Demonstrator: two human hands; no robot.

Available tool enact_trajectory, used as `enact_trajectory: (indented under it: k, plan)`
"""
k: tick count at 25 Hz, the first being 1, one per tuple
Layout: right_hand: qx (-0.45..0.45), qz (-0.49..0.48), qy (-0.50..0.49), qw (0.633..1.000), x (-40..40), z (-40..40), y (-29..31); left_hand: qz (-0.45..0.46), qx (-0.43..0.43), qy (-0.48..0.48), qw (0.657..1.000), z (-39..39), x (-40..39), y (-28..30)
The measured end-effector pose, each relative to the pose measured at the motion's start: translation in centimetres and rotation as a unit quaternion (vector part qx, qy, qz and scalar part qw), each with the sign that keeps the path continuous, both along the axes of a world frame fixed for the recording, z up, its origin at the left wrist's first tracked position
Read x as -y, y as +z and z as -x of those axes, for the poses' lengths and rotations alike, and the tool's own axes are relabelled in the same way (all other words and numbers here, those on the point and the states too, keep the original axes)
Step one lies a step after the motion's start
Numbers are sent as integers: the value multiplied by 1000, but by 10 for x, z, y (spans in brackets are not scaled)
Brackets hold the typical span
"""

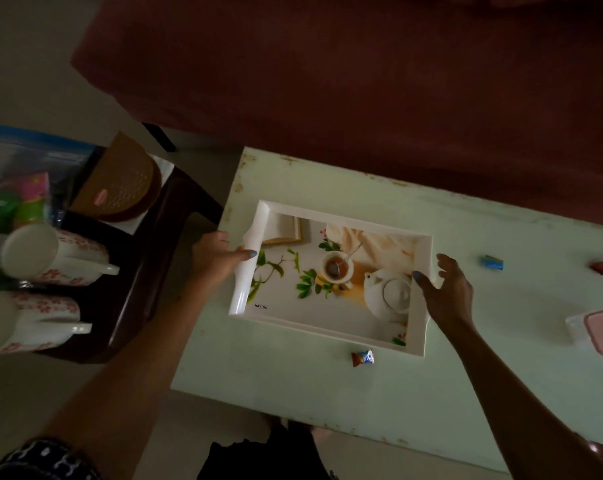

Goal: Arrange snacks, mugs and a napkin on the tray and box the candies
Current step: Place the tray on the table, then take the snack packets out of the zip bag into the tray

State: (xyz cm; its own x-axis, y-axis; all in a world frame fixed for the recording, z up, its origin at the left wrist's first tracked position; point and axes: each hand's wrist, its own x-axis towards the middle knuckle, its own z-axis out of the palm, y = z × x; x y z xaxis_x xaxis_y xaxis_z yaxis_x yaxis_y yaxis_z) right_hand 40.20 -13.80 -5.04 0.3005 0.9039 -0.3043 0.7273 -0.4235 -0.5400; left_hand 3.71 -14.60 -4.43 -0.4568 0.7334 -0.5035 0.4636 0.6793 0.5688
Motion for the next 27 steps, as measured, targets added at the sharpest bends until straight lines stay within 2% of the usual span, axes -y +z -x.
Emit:
enact_trajectory:
  k: [3, 7, 9, 12, 14, 16, 19, 21, 24, 27]
  plan:
    - [-29, -33, 50, 998, -4, 47, 54, -96, 97, 92, 986, 8, 32, 67]
    - [-120, -39, 165, 978, -15, 128, 125, -252, 199, 201, 925, 52, 93, 157]
    - [-149, -35, 227, 962, -21, 179, 153, -306, 204, 253, 895, 86, 125, 192]
    - [-188, -26, 282, 940, -26, 258, 180, -364, 174, 393, 827, 138, 159, 209]
    - [-192, -9, 323, 927, -30, 318, 187, -362, 191, 462, 787, 174, 172, 201]
    - [-184, 10, 356, 916, -36, 376, 186, -332, 212, 514, 762, 210, 174, 181]
    - [-189, 49, 363, 911, -51, 460, 170, -233, 264, 587, 729, 263, 163, 140]
    - [-156, 48, 387, 908, -64, 505, 150, -169, 252, 614, 729, 291, 155, 113]
    - [-78, 52, 410, 907, -86, 555, 115, -142, 264, 629, 717, 321, 142, 83]
    - [-100, 76, 391, 912, -103, 590, 80, -141, 269, 645, 701, 341, 132, 58]
